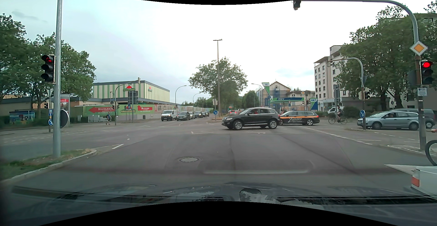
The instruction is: Follow the waypoints while adhering to traffic rules and regulations
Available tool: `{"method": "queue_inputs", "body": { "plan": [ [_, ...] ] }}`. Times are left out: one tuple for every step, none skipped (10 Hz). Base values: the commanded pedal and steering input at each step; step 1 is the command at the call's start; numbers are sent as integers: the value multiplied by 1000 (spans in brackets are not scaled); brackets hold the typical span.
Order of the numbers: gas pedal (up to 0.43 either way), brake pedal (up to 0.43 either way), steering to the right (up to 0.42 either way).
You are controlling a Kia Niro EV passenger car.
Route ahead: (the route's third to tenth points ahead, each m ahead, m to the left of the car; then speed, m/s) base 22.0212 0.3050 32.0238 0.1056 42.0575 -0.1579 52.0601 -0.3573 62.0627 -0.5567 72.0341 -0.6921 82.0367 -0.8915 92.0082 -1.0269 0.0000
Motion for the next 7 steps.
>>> {"method": "queue_inputs", "body": {
  "plan": [
    [0,262,2],
    [0,262,2],
    [0,262,2],
    [0,262,2],
    [0,262,2],
    [0,262,2],
    [0,262,2]
  ]
}}
